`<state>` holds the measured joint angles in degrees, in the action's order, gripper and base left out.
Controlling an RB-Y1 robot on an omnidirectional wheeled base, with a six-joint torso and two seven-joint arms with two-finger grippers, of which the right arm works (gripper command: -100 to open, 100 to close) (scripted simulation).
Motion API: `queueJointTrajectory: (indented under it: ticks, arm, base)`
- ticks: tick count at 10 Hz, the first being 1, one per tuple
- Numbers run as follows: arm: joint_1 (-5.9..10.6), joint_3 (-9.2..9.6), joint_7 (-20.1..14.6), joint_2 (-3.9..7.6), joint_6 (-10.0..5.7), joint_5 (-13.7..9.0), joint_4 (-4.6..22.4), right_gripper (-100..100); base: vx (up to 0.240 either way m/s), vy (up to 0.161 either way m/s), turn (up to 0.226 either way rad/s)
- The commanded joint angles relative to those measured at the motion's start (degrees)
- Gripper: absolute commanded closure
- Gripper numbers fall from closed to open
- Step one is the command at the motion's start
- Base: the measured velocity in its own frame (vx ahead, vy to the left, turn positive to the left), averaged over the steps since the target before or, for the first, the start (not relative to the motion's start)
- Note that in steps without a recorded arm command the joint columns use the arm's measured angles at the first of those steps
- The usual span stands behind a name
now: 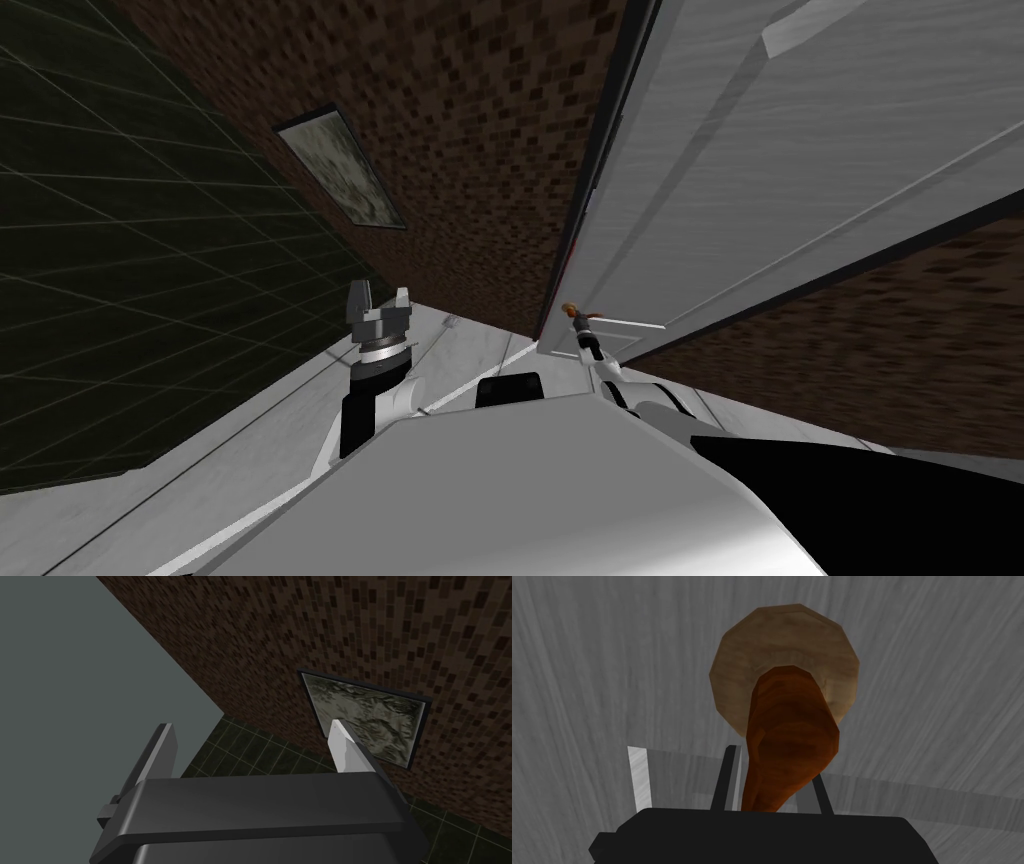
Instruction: Pull the door open
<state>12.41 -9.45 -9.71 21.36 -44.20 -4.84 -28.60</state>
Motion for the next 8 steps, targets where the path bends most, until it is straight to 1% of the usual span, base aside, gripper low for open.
queueJointTrajectory:
  ticks: [1, 2, 3, 4, 5, 7, 8]
  arm:
    - [-0.07, 1.11, -1.33, 0.57, -0.72, 0.66, -0.01, 100]
    - [-0.25, 1.82, -2.15, 0.88, -0.96, 1.07, -0.13, 100]
    - [-0.33, 2.15, -2.53, 1.02, -1.07, 1.25, -0.19, 100]
    - [-0.07, 1.92, -2.29, 0.91, -1.15, 1.10, 0.48, 100]
    - [-0.49, 2.84, -3.34, 1.18, -1.61, 1.65, 0.36, 100]
    - [-0.86, 3.97, -4.63, 1.76, -2.36, 2.34, 0.09, 100]
    - [-1.18, 4.95, -5.75, 2.25, -3.01, 2.95, -0.15, 100]
  base:
    - [-0.218, -0.064, 0.145]
    - [-0.237, -0.046, 0.122]
    - [-0.214, -0.036, 0.075]
    - [-0.086, -0.011, 0.015]
    - [-0.144, -0.024, 0.065]
    - [-0.237, -0.064, 0.103]
    - [-0.262, -0.086, 0.136]
